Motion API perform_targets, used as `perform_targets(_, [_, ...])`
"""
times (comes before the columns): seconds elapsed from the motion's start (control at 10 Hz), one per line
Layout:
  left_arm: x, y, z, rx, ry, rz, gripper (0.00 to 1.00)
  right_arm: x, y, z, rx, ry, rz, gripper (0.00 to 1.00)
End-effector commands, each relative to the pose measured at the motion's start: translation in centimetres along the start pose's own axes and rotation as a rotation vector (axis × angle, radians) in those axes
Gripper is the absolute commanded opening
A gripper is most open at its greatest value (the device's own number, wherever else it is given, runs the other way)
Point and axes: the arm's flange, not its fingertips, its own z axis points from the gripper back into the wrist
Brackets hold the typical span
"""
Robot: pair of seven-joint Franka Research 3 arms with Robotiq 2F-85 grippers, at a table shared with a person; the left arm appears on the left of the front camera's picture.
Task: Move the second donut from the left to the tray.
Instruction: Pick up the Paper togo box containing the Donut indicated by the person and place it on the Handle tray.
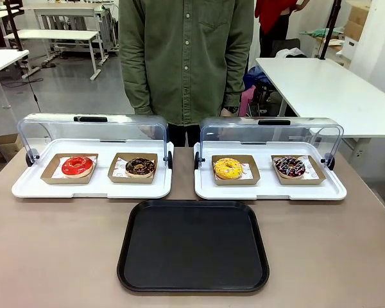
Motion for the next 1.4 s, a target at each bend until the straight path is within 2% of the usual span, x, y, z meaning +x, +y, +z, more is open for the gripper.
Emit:
perform_targets(0.0, [0.11,-0.15,0.12,-0.007,-0.008,-0.006,1.00,0.29,-0.34,0.05,0.001,-0.030,0.029,1.00])
perform_targets(1.3, [0.11,-0.15,0.12,-0.007,-0.008,-0.006,1.00,0.29,-0.34,0.05,0.001,-0.030,0.029,1.00])
